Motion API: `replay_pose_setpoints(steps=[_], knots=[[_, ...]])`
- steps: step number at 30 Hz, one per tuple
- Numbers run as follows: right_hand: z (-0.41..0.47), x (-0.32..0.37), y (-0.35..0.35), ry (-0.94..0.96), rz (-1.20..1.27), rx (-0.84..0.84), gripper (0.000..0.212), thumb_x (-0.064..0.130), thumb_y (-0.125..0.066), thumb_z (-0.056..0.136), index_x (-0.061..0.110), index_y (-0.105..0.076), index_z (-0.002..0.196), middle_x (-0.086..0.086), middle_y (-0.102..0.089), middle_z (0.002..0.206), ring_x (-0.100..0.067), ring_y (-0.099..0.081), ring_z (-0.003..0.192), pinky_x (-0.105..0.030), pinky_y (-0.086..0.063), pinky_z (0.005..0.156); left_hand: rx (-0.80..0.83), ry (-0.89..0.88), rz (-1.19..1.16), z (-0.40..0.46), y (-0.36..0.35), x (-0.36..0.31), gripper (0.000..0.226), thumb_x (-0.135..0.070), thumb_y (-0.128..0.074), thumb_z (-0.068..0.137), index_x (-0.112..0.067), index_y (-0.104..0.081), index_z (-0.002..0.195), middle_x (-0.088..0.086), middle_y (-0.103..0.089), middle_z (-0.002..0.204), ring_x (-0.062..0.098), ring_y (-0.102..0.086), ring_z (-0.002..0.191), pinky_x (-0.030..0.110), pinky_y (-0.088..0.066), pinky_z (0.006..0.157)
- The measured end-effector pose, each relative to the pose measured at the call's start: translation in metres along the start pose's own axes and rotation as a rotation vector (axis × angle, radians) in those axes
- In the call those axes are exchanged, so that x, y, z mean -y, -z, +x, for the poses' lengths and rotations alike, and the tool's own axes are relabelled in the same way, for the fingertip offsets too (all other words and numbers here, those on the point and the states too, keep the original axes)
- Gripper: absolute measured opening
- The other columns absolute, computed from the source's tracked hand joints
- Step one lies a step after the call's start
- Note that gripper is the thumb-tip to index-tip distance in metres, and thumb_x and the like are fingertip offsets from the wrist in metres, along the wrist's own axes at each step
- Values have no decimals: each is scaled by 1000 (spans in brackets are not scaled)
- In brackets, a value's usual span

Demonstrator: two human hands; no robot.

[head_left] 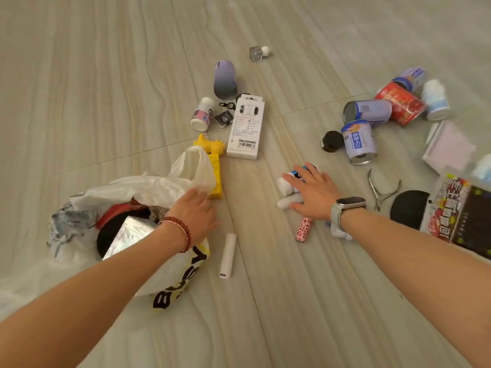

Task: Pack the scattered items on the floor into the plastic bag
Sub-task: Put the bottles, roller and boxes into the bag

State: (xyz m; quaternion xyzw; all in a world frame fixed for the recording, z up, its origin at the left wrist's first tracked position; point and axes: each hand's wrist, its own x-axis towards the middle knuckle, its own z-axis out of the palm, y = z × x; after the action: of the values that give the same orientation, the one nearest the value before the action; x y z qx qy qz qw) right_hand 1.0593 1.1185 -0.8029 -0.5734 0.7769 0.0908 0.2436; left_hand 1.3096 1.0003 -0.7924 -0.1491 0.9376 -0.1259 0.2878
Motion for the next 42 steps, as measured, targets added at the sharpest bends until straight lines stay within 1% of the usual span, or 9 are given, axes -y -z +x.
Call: replay_pose_setpoints(steps=[2, 9, 14, 19, 23, 27, 31, 36, 42], knots=[[6, 2, 2, -23, 32, -12, 64, 38, -47, 89, 31, -15, 143, 0, -9, 155, -27, -2, 142, -47, -19, 111, -100, 47, 16, -3, -12, 5, 25, -42, -57, 78, -22, -71, 86, -2, -72, 91, 22, -64, 98, 39, -44, 97], [14, 6, 1, -107, 67, -99, 45, 21, -40, 91, 28, -31, 135, -6, -39, 137, -29, -28, 123, -41, -36, 90, -87, 164, -308, 4, 3, -52, 59, -62, -33, 85, -12, -62, 98, 5, -63, 100, 25, -52, 101, 38, -30, 92], [18, 10, 0, -158, 88, -99, 48, 19, -46, 89, 20, -30, 134, -11, -45, 129, -31, -34, 118, -40, -39, 84, -298, 168, -317, -3, -10, -75, 14, -30, -62, 67, -17, -63, 61, -2, -61, 51, 19, -59, 55, 35, -29, 81], [-1, 32, 3, -191, 403, -456, 48, 27, -55, 84, 17, -39, 128, -16, -50, 120, -35, -44, 108, -43, -41, 86, -662, 147, -842, -25, 10, -71, 34, -27, -39, 84, -14, -58, 109, 1, -63, 79, 16, -61, 72, 35, -50, 87], [-25, 69, 31, -49, 879, -681, 46, 32, -56, 80, 15, -45, 121, -5, -58, 105, -23, -56, 93, -35, -46, 80, -817, 433, -1375, -68, 34, -42, 47, -32, -33, 87, -12, -44, 128, 2, -50, 98, 13, -54, 86, 19, -45, 78], [-46, 127, 55, 164, 930, -518, 44, 36, -56, 83, 20, -47, 122, 10, -59, 97, -10, -60, 83, -28, -49, 77, -743, 846, -1287, -104, 15, 7, 48, -22, -46, 90, -14, -35, 136, 7, -55, 114, 18, -52, 104, 20, -38, 86], [-45, 187, 53, 262, 446, -261, 51, 48, -53, 83, 28, -42, 128, 2, -58, 120, -22, -57, 104, -36, -47, 85, -485, 1027, -1076, -127, -22, 40, 28, -29, -46, 90, -15, -55, 113, 3, -62, 86, 25, -58, 79, 30, -41, 65], [-26, 233, 37, 233, 148, -200, 40, 40, -45, 89, 16, -47, 120, -11, -57, 113, -30, -56, 99, -33, -41, 70, -370, 988, -1033, -134, -50, 50, 26, -26, -46, 91, -10, -62, 105, 13, -66, 100, 29, -59, 85, 32, -44, 68], [-35, 217, 24, 415, 209, -77, 38, 18, -35, 95, 12, -44, 132, -9, -46, 138, -26, -45, 123, -39, -40, 100, -513, 779, -1003, -133, -48, 27, 53, -42, -33, 84, -11, -54, 122, 12, -56, 126, 30, -50, 117, 49, -41, 98]])
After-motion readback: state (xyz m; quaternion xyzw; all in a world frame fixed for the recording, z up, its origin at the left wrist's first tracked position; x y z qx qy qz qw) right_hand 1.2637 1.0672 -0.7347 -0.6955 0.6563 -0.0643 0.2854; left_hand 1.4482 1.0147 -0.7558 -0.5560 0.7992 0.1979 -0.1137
